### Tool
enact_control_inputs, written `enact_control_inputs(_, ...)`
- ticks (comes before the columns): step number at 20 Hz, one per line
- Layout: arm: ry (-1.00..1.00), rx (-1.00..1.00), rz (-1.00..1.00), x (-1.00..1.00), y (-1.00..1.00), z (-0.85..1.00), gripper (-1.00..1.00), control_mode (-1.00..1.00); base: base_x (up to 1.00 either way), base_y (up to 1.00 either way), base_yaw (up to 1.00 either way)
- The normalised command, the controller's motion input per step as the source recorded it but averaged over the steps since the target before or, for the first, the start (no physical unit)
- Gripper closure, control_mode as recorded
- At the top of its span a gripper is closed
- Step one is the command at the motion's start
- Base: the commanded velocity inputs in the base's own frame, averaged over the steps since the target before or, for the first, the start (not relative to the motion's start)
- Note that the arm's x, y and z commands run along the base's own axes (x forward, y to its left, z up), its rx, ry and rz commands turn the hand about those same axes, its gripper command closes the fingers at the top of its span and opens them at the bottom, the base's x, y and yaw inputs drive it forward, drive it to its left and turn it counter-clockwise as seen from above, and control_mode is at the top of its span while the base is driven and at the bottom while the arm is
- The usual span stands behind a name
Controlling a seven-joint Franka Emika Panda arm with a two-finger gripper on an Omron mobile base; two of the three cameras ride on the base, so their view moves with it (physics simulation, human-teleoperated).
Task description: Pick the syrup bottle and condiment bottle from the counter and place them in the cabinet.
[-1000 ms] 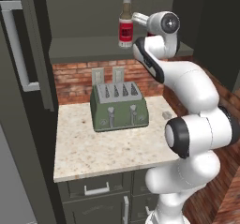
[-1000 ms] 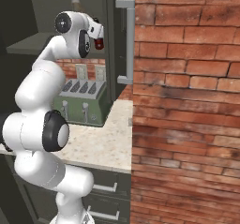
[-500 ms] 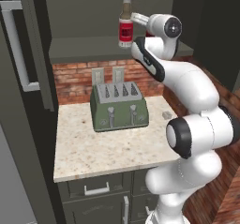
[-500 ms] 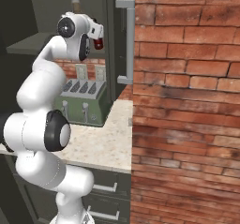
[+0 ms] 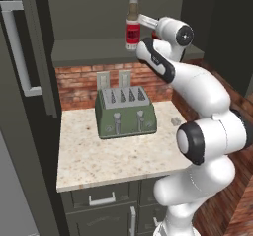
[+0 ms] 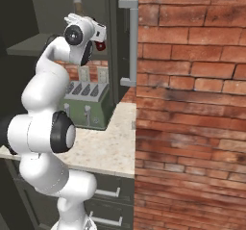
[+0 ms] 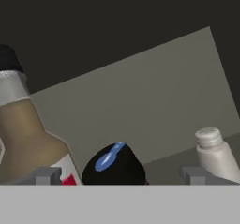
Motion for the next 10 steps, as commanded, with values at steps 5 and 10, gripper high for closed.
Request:
enact_control_inputs(5,-0.01,-0.03,0.0,0.0,-0.03,0.03,-1.0,-1.0,0.0,0.0,0.0)
enact_control_inputs(10,0.0,-0.02,0.0,0.06,0.0,0.0,-1.0,-1.0,0.0,0.0,0.0)
